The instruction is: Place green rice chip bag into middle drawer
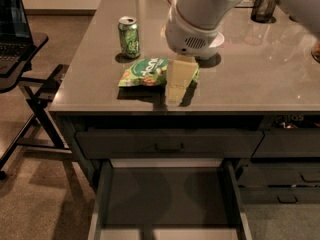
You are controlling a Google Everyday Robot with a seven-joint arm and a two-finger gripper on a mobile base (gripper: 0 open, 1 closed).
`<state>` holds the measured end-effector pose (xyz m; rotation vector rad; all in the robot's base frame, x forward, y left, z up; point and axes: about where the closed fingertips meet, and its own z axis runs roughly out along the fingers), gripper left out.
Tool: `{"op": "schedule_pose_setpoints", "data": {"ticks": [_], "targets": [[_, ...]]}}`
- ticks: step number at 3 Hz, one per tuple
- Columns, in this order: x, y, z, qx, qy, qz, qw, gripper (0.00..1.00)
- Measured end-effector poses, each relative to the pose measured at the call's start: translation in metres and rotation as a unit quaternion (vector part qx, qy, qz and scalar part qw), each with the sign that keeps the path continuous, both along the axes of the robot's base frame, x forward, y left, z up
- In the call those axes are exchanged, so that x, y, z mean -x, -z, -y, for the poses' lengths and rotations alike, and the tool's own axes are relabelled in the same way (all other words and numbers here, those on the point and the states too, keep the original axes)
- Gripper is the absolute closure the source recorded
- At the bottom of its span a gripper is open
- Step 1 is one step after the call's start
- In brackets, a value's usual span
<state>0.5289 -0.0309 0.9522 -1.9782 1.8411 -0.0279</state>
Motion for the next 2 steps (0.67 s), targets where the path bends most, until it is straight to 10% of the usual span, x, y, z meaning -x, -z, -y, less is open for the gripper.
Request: {"op": "schedule_pose_setpoints", "data": {"ticks": [2], "targets": [[-0.065,0.028,0.004,-0.044,0.056,-0.018,0.9973,0.00]]}}
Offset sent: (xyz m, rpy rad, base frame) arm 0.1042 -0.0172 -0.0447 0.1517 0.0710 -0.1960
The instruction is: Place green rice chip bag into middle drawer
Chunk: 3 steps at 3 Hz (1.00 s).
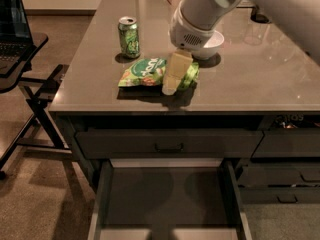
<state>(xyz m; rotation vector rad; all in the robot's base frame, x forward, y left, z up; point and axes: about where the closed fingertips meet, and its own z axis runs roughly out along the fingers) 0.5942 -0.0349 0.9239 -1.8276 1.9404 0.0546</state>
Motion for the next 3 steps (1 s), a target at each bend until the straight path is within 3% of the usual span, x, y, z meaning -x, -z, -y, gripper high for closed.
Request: {"op": "schedule_pose_setpoints", "data": {"ticks": [1,2,3], "targets": [[-0.010,0.023,0.003,-0.020,0.012,-0.025,0.9994,0.00],[0.001,0.051,0.001,-0.039,-0.001,-0.058,0.9976,0.00],[0.001,0.051,0.001,-0.041,-0.002,-0.059,0.9975,0.19]]}}
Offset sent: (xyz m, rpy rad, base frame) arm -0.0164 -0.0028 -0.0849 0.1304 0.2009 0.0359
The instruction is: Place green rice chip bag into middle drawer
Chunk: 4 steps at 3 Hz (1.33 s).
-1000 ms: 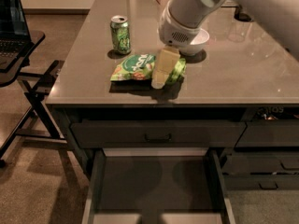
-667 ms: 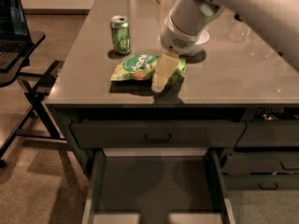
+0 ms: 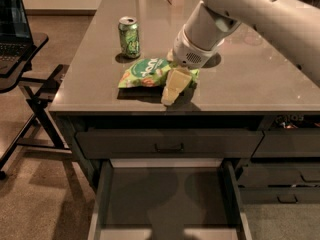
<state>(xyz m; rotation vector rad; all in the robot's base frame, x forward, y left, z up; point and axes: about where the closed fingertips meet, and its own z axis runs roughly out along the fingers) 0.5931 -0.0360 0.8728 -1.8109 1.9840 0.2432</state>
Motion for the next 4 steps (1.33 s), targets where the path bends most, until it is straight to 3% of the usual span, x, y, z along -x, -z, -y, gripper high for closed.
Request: {"op": "schedule_pose_setpoints", "data": {"ticks": [3,4], "targets": [[0.0000,0.0001,-0.0001,0.000,0.000,0.000,1.0000,0.89],[0.0000,0.0001,-0.0001,0.000,0.000,0.000,1.0000,1.00]]}}
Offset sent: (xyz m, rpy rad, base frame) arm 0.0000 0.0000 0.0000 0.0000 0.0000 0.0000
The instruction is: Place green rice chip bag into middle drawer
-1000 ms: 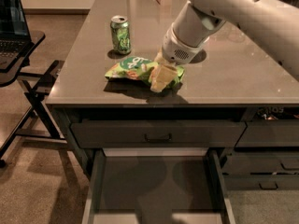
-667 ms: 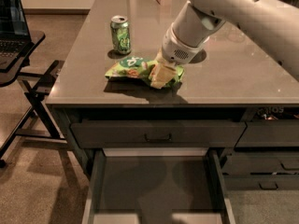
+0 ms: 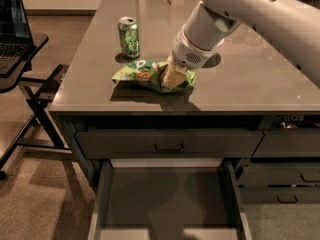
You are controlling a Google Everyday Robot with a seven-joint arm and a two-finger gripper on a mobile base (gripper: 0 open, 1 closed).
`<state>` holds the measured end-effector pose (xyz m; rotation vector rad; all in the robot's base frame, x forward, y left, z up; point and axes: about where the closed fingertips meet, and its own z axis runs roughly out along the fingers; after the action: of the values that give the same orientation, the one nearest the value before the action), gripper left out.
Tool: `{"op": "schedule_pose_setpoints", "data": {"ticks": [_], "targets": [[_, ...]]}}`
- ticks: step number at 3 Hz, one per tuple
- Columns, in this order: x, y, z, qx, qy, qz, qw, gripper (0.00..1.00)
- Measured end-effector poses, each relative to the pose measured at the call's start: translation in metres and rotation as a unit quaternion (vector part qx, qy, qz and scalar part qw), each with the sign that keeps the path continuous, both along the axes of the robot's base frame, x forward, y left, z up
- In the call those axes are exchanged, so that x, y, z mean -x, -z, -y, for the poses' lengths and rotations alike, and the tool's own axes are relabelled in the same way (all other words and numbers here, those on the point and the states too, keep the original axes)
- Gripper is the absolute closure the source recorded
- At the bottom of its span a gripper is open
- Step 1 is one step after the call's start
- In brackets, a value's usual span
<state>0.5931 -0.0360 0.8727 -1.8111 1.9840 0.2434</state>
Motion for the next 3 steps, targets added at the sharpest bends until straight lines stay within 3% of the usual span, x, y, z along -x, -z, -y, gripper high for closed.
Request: {"op": "schedule_pose_setpoints", "data": {"ticks": [2,3], "targets": [[0.011,-0.005,0.008,0.000,-0.001,0.006,1.0000,1.00],[0.044,-0.023,0.028,-0.024,0.000,0.021,0.9995,1.00]]}}
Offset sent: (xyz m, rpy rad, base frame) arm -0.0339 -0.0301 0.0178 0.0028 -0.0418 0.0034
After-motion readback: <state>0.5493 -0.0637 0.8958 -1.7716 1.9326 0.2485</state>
